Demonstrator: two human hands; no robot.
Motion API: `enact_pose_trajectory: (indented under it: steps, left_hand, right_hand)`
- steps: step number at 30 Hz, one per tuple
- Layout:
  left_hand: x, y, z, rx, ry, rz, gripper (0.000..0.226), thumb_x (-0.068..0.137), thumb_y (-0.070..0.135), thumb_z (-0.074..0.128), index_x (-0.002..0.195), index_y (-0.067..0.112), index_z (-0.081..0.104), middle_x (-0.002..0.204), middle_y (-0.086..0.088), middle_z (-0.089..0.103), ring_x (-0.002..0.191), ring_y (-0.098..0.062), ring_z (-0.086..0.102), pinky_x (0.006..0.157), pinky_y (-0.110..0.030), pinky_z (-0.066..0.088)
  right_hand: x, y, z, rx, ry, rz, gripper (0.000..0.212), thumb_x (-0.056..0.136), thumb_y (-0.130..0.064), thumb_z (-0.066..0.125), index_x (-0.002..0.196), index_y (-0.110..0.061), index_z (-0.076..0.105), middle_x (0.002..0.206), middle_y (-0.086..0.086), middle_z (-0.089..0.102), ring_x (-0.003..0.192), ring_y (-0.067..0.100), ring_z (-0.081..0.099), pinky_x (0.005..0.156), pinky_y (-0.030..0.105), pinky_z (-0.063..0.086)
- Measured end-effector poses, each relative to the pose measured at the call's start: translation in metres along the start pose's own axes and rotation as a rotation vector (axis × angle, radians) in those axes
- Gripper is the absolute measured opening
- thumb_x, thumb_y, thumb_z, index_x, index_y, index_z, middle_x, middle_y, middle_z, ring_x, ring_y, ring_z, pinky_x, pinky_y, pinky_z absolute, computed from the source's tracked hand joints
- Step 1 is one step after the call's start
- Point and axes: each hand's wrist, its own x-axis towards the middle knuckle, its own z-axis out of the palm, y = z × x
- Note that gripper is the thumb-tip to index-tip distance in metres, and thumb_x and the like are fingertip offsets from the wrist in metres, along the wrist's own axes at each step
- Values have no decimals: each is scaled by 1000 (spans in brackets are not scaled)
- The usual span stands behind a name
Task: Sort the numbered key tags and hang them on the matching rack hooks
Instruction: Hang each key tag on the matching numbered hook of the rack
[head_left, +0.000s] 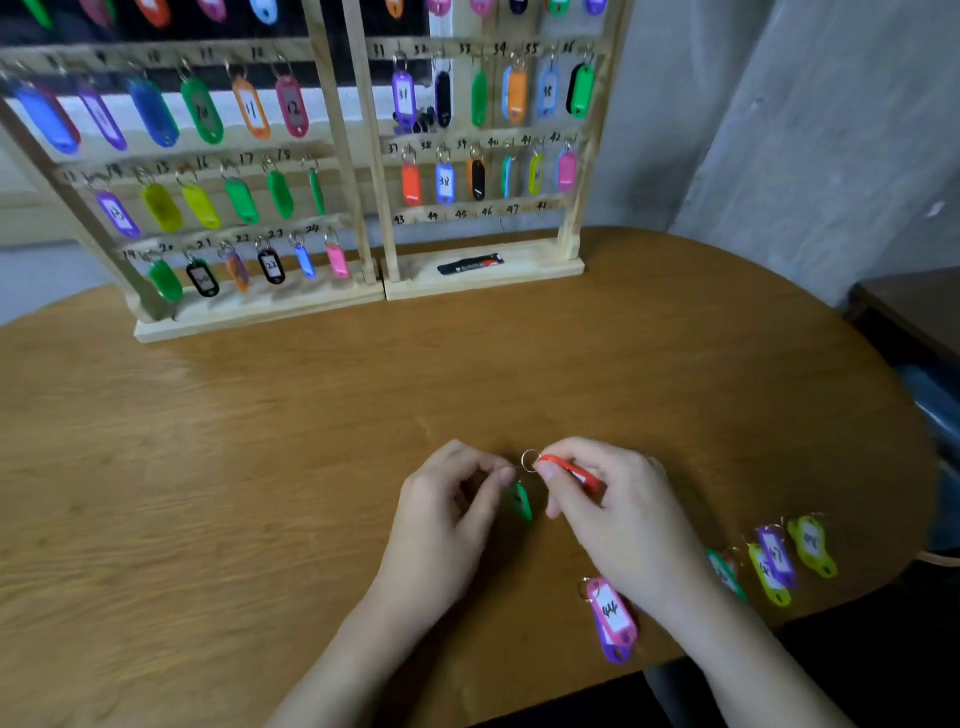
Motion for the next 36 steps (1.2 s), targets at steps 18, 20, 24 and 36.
enact_pose_trajectory:
  steps: [18,20,24,36]
  left_hand:
    - [218,-39,-46,-107,413,-99,20,99,19,63,82,14,73,69,9,67,61,3,56,59,-11,39]
    - [235,-49,-41,-114,434,-120,24,100,20,60,78,17,71,68,9,67,60,1,57,60,-15,41]
    - [265,-66,-40,-16,464,-138,32,101,23,58,69,22,62,54,4,58,53,-15,50,52,-22,35]
    - [284,-97,-36,139,488,-133,34,100,25,55,69,15,67,59,2,66,58,-16,62,57,-35,46]
  right_hand:
    - [211,-41,13,436,143,-51,17,98,-21,64,83,-20,72,76,2,71,78,25,66,78,46,54]
    - [229,-42,21,459,143,-41,16,98,-18,63,85,-20,72,78,4,71,79,27,66,78,46,54]
    - [262,-41,36,440,173,-88,16,98,-18,64,83,-21,70,74,1,69,76,23,64,74,41,53]
    - [318,-45,67,518,97,-86,18,99,-14,59,83,-11,68,66,-4,65,65,14,59,75,45,54]
